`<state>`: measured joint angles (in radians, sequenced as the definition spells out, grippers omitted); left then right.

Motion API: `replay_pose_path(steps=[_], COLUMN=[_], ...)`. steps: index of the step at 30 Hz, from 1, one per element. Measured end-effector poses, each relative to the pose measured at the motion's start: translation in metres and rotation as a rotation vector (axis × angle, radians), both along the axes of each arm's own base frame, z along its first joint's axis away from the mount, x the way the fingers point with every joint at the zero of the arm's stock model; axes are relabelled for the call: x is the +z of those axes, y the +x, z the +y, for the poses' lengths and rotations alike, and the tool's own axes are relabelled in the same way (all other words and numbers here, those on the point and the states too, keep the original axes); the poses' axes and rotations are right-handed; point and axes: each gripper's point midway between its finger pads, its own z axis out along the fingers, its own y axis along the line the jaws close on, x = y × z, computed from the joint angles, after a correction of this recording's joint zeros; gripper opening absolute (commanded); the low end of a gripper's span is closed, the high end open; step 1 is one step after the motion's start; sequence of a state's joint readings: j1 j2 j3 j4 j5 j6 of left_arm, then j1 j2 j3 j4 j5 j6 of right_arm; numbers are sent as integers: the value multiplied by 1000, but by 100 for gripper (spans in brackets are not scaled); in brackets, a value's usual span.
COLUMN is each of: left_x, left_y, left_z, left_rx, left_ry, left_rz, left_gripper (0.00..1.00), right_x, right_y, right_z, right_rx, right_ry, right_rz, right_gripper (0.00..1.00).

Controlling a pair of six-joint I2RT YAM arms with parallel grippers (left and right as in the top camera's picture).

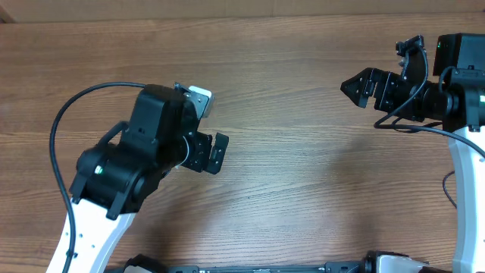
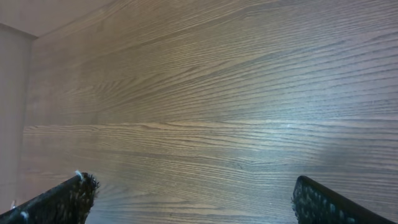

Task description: Untangle cables

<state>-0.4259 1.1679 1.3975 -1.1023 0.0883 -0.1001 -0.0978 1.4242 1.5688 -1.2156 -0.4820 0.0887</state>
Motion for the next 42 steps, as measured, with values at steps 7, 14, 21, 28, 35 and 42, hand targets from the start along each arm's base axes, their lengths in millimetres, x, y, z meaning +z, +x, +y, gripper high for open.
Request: replay_pose_path(steps=[7, 14, 21, 28, 35, 42], left_x=[-5, -50, -48, -24, -3, 15], left_y=[14, 8, -2, -20, -25, -31], left_z=[-9, -3, 16, 21, 38, 55], left_rx=[-8, -21, -16, -61, -22, 26], left_ry=[-99, -193, -295, -330, -336, -320], left_rz=[-198, -271, -489, -753, -940, -1046], left_gripper=[100, 100, 100, 100, 100, 99], right_x=[0, 0, 0, 0, 0, 0], right_y=[0, 0, 0, 0, 0, 0], right_z=[0, 0, 0, 0, 0, 0], right_rx=[-1, 0, 0, -1, 0, 0], right_ry=[0, 0, 0, 0, -1, 0], right_rz=[0, 1, 1, 1, 1, 1], right_gripper=[100, 100, 100, 100, 100, 100])
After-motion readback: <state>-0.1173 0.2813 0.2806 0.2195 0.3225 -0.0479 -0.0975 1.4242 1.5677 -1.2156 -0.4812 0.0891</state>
